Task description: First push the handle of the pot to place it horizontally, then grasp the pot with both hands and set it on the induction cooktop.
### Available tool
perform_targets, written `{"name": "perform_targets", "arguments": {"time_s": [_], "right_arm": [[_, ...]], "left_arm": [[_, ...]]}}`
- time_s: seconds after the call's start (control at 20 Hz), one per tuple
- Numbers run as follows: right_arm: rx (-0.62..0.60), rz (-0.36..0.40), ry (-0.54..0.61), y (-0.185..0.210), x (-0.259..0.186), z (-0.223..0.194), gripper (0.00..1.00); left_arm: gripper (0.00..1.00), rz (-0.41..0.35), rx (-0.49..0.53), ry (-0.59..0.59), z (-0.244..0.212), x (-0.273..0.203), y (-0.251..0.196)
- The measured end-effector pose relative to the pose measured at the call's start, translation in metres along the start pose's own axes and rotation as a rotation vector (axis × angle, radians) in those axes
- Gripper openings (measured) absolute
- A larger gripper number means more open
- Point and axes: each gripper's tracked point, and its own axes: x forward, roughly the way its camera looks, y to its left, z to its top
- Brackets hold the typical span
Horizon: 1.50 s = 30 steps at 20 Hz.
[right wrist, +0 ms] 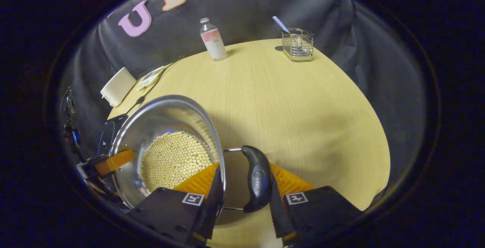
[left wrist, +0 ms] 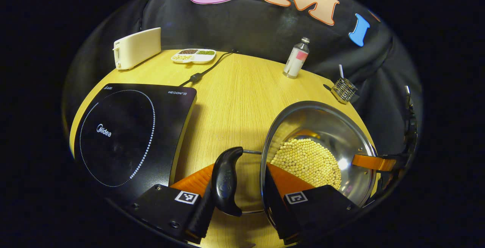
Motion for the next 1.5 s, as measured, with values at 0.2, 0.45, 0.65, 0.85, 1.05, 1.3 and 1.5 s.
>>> {"name": "perform_targets", "arguments": {"time_s": [0.2,0.45,0.65,0.85,1.05,1.3,1.5], "right_arm": [[-0.009,0.000,-0.007,0.001,-0.001,0.002,0.53],[-0.020,-0.004,-0.022,0.001,-0.004,0.007,0.59],[-0.017,0.007,-0.047,0.002,-0.015,0.016,0.53],[-0.031,0.022,-0.078,0.014,-0.042,0.031,0.53],[-0.043,0.035,-0.102,0.016,-0.059,0.043,0.53],[-0.047,0.034,-0.120,0.042,-0.081,0.047,0.58],[-0.023,0.011,-0.124,0.068,-0.082,0.042,0.53]], "left_arm": [[0.64,-0.003,-0.019,0.002,0.000,-0.001,-0.001],[0.63,-0.001,-0.022,0.000,0.001,-0.004,-0.002],[0.65,-0.002,-0.013,-0.026,0.014,-0.019,-0.005],[0.62,0.000,-0.023,-0.056,0.029,-0.041,-0.008],[0.62,0.002,-0.030,-0.089,0.042,-0.066,-0.009],[0.62,-0.002,-0.032,-0.093,0.054,-0.083,0.004],[0.62,-0.027,-0.035,-0.073,0.060,-0.082,0.029]]}}
